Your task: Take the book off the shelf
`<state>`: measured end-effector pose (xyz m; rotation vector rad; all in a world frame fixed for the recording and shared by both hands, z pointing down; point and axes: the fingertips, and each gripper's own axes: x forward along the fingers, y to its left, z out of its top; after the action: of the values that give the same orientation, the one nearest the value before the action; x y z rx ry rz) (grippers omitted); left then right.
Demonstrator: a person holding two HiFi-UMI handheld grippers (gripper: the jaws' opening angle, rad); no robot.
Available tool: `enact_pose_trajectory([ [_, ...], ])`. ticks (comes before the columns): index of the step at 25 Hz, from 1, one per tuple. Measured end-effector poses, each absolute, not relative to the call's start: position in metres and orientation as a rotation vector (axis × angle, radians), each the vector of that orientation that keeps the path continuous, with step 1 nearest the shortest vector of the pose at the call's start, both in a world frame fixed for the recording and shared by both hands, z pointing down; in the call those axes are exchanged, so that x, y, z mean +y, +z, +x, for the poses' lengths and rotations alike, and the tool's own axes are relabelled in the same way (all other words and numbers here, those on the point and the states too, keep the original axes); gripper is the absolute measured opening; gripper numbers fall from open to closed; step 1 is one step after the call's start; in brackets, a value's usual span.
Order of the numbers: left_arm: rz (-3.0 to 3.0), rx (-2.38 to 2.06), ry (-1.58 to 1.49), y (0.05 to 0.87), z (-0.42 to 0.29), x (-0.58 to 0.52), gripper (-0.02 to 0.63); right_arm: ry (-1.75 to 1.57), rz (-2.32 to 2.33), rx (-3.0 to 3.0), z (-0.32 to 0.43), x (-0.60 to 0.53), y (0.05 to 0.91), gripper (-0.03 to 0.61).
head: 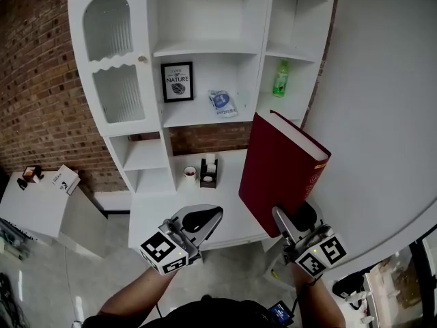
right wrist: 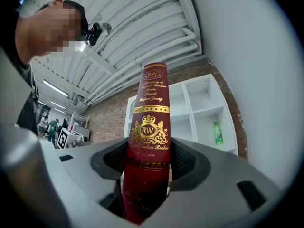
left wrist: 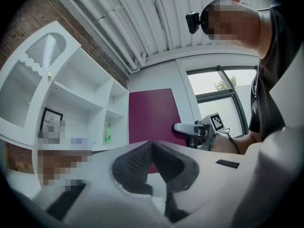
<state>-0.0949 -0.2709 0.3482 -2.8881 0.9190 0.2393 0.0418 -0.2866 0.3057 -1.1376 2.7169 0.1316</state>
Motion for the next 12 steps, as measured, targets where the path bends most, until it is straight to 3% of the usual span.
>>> enact_pose_trajectory([
  [12, -2.887, 0.987, 0.21, 0.363, -0.013, -0.191, 0.008, 0.063, -1.046, 2.808, 0.11, -0.206, 0.342, 0.242],
])
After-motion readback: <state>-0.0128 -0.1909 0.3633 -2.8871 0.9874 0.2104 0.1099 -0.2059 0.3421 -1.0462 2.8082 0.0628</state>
